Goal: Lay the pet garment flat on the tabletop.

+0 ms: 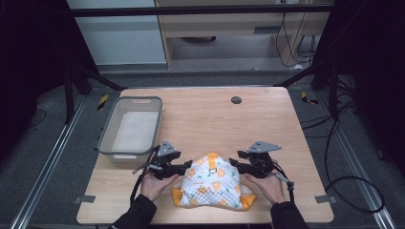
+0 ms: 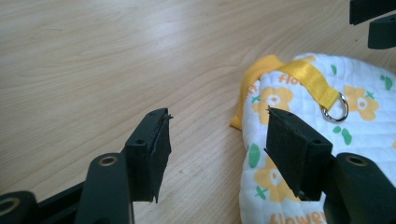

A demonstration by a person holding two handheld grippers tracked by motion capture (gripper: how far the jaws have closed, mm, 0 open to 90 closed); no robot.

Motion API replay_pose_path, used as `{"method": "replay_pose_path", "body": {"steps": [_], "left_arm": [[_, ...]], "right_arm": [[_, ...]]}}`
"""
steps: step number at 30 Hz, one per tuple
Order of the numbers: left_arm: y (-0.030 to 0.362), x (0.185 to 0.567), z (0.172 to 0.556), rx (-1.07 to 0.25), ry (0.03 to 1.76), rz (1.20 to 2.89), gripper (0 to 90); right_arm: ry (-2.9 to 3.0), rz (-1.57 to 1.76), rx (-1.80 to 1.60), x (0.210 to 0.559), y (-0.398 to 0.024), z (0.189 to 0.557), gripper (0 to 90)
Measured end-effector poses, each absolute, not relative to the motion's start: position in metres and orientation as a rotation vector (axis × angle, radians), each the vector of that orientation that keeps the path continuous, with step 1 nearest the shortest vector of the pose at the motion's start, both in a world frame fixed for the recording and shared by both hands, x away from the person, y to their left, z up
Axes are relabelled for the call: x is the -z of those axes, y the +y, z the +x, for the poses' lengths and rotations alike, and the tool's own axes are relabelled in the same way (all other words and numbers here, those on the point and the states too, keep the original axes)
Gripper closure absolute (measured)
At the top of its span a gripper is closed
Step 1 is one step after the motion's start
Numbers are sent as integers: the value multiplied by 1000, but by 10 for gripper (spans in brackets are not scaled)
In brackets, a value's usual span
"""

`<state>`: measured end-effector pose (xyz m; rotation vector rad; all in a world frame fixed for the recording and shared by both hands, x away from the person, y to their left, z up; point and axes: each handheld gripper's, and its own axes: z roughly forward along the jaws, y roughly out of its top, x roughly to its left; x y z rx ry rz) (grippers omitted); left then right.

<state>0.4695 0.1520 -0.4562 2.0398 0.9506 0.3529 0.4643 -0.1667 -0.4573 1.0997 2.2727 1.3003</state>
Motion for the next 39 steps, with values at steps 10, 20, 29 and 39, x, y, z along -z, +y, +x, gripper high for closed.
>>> {"method": "replay_pose_path", "body": {"steps": [10,20,29,39], "left_arm": [[142,473,470,-301,941,2097,404],[134,480,468,-165,935,2160,669],[136,474,464,-178,917,2130,847],[141,434,448,-250,844,2026,867]], "right_arm": [[2372,1078,-1279,470,-156,463,564],[2451,1068,-1265,475,-151,461,755],[2461,1047,-1273,470,-150,458,846],[2343,961,-1389,441,-156,443,846]]}}
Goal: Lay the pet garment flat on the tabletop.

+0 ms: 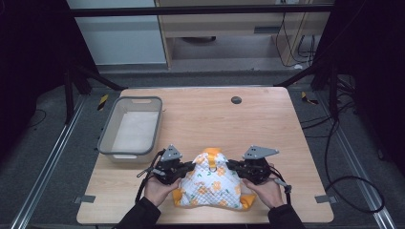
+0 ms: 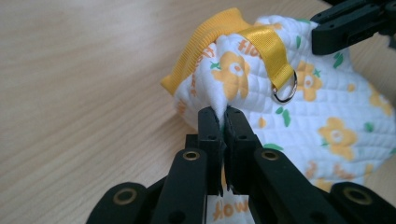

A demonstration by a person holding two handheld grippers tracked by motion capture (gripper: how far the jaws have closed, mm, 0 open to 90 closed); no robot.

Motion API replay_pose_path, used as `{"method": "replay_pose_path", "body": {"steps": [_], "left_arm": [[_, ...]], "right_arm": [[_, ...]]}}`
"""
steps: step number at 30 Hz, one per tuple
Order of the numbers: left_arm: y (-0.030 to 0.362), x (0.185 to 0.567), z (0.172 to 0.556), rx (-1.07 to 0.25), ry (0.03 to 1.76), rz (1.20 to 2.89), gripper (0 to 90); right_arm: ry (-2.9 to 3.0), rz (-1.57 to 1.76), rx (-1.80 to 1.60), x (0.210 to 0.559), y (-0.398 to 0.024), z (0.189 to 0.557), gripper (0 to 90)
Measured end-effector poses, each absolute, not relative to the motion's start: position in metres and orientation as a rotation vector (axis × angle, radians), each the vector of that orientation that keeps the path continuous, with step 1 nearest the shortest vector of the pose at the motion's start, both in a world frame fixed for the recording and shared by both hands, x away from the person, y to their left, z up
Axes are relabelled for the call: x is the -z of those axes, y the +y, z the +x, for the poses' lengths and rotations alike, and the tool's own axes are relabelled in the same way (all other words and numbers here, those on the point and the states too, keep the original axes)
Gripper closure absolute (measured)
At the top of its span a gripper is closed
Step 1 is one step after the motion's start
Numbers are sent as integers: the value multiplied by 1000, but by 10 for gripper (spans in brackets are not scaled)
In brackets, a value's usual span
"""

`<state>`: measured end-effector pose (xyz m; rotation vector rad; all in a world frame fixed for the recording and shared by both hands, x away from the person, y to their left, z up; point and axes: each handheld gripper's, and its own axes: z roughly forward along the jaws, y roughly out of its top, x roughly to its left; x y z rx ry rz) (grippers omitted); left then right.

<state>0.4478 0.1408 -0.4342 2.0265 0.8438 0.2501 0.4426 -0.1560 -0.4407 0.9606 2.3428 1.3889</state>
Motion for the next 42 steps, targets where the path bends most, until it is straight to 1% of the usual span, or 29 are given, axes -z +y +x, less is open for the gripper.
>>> {"method": "replay_pose_path", "body": {"steps": [6,9,12,14,16,17,19,20,21,23,26,30,33,37,42], "left_arm": [[143,401,440,-351,761,1970,868],[141,390,446,-399,764,1935,867],[137,386,459,-444,796,1898,867],[133,387,472,-480,825,1865,861],[128,390,487,-543,862,1831,836],[125,393,496,-583,894,1805,778],[121,400,514,-639,970,1784,577],[121,403,520,-639,1001,1797,509],[122,406,523,-634,1026,1802,481],[128,409,524,-596,1050,1805,411],[139,412,516,-586,1025,1831,377],[154,414,503,-568,998,1879,352],[163,417,491,-552,973,1923,327],[173,429,476,-529,959,1983,319],[174,447,468,-543,948,2044,336]], "right_arm": [[2248,925,-1461,418,-159,436,846],[2178,914,-1492,409,-157,438,846],[2102,919,-1484,404,-153,449,844],[2034,936,-1472,404,-150,463,841],[1966,957,-1423,406,-146,479,833],[1935,967,-1387,408,-143,488,823],[1871,1016,-1297,416,-139,506,788],[1868,1045,-1247,421,-137,514,739],[1871,1073,-1207,426,-137,521,703],[1897,1100,-1154,434,-139,526,688],[1930,1083,-1144,437,-147,520,638],[1942,1070,-1184,431,-163,505,596],[1968,1077,-1218,427,-176,491,547],[2027,1065,-1234,429,-185,474,501],[2104,1050,-1234,444,-192,454,476]]}}
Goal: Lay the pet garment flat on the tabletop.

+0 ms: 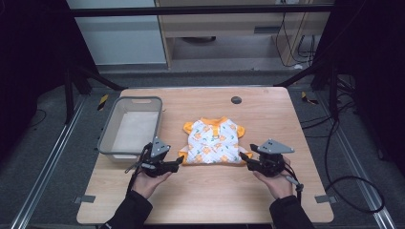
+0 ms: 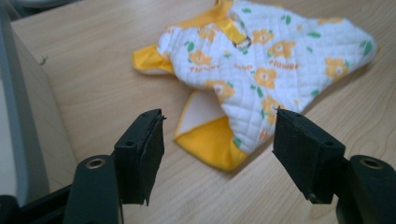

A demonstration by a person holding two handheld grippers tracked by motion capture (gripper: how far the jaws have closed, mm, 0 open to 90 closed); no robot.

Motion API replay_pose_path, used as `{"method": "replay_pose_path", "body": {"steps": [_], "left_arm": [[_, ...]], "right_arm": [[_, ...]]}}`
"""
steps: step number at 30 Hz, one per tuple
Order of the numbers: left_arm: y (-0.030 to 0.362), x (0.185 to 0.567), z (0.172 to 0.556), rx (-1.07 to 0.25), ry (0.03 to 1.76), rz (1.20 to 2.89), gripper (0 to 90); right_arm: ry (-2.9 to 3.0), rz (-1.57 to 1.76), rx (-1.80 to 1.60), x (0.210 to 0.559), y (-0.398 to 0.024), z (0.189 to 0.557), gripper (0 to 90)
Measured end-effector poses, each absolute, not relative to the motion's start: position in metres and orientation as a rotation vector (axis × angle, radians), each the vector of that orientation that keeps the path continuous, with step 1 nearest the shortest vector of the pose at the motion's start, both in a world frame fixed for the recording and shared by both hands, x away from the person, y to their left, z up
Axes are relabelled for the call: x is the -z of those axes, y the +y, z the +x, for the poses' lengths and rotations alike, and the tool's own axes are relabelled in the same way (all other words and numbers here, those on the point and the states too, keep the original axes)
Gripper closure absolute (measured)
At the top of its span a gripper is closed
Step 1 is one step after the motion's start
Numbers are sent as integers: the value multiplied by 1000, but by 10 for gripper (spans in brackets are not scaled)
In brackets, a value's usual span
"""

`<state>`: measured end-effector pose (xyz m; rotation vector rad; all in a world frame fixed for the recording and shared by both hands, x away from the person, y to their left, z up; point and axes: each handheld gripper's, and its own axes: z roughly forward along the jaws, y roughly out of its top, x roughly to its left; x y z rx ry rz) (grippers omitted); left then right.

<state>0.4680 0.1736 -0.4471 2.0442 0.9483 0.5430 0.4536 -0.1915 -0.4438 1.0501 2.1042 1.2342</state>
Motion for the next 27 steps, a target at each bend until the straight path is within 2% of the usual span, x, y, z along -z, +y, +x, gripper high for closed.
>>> {"method": "replay_pose_path", "body": {"steps": [3,9,18,23,27], "left_arm": [[172,457,470,-533,962,2041,343],[163,472,474,-570,945,2137,360],[150,485,478,-503,925,2187,393],[144,492,483,-456,932,2197,481],[143,493,485,-448,940,2202,606]], "right_arm": [[2131,1062,-1221,455,-195,449,473],[2187,1081,-1154,473,-190,453,481],[2270,1049,-1059,491,-176,464,515],[2287,1041,-1036,495,-171,468,541],[2289,1047,-1015,496,-170,471,626]]}}
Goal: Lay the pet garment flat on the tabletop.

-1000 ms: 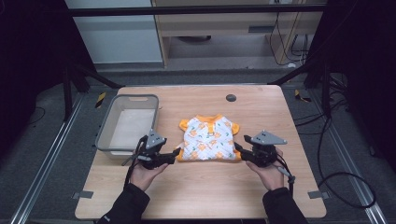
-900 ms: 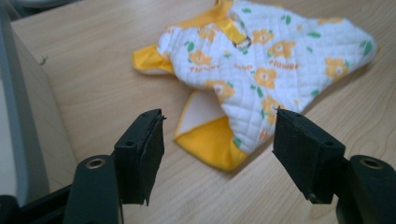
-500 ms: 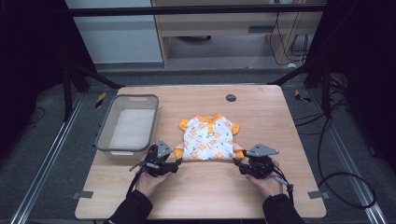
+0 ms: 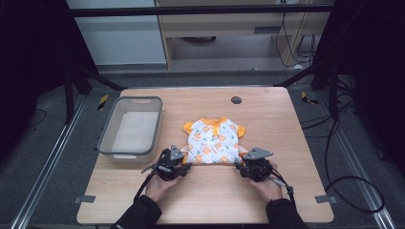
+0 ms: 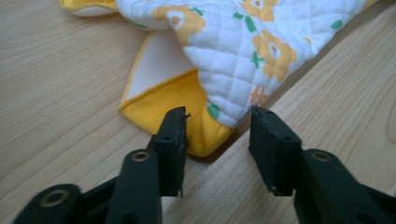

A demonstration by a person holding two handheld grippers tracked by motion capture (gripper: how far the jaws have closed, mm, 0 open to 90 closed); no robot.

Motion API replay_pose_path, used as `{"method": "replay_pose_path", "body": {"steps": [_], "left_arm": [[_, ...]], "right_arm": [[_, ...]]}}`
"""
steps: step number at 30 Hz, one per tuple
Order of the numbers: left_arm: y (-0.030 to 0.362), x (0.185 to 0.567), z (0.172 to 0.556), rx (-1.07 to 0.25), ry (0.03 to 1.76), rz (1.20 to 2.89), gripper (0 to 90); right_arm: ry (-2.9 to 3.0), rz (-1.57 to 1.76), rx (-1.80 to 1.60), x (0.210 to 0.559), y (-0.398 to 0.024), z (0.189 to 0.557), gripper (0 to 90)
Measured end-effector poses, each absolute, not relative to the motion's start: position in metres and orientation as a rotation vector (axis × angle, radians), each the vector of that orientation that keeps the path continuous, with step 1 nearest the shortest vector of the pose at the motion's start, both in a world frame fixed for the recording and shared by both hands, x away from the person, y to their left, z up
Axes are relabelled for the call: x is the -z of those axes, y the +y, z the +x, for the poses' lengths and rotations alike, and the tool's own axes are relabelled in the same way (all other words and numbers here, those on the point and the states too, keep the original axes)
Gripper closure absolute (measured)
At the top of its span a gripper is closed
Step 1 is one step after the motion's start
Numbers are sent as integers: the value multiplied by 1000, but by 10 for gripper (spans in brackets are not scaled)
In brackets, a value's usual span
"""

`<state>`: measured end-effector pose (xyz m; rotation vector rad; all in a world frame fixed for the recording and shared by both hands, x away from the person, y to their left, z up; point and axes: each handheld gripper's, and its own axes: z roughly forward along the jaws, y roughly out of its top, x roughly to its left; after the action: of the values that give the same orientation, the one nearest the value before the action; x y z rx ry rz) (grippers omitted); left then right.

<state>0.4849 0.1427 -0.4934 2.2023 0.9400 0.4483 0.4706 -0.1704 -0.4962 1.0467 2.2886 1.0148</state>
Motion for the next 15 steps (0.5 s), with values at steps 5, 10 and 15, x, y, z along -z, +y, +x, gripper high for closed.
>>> {"method": "replay_pose_path", "body": {"steps": [5,10,15], "left_arm": [[144,490,484,-416,937,2200,749],[146,480,478,-403,908,2168,815],[153,466,467,-374,886,2128,827]], "right_arm": [[2291,1046,-995,494,-170,472,743],[2301,1022,-1014,486,-168,467,804],[2303,997,-1088,472,-171,456,817]]}}
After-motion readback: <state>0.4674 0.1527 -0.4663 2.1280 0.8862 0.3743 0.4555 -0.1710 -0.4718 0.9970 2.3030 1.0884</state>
